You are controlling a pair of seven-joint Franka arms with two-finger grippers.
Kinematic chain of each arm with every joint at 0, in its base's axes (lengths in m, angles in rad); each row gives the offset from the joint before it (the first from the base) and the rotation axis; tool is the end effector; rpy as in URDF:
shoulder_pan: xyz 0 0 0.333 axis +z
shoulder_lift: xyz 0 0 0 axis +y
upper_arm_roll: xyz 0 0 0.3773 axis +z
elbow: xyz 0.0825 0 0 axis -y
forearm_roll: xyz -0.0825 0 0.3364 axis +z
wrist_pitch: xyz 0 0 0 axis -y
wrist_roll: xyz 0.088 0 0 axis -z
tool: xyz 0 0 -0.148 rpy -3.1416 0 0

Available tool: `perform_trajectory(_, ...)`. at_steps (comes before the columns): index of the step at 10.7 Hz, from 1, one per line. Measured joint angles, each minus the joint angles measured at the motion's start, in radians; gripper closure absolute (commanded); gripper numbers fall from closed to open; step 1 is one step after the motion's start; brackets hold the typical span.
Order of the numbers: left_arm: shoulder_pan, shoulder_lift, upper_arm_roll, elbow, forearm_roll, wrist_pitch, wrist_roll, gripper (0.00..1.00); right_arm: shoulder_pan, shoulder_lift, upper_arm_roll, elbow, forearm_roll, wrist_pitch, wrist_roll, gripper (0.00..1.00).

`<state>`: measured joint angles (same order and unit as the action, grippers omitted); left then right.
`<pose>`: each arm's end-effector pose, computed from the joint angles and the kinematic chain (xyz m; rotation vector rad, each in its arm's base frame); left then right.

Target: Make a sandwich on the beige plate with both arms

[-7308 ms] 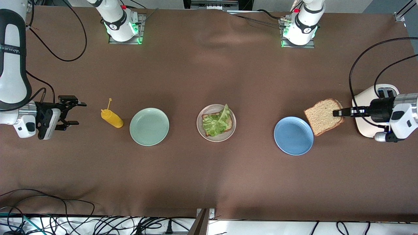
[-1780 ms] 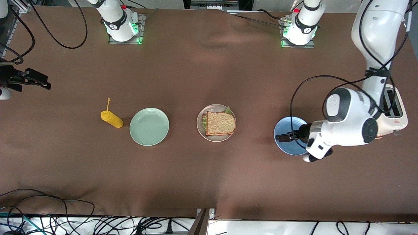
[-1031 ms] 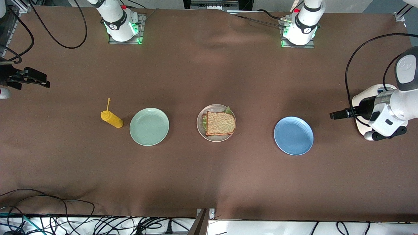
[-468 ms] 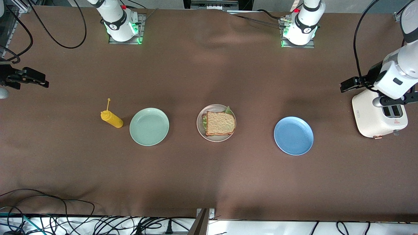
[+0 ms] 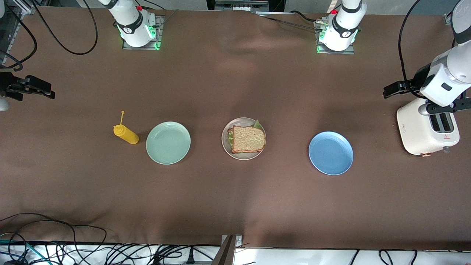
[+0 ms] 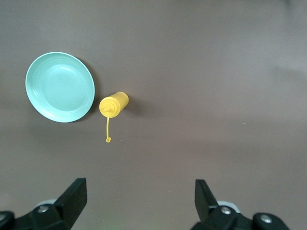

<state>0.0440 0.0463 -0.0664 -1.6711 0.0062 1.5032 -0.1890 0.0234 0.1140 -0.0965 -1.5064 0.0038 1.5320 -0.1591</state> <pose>0.4991 -0.0095 0.5753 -3.0877 -0.2570 0.3306 0.5383 -0.0355 0.6093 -3.1326 -0.1350 0.1382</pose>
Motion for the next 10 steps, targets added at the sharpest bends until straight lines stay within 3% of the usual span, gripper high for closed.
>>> perform_trajectory(10,0.001,0.000,0.007,-0.007,0.000,-0.031,0.000,0.00,0.003,0.000,0.004,0.000,0.000,0.000,0.000,0.00)
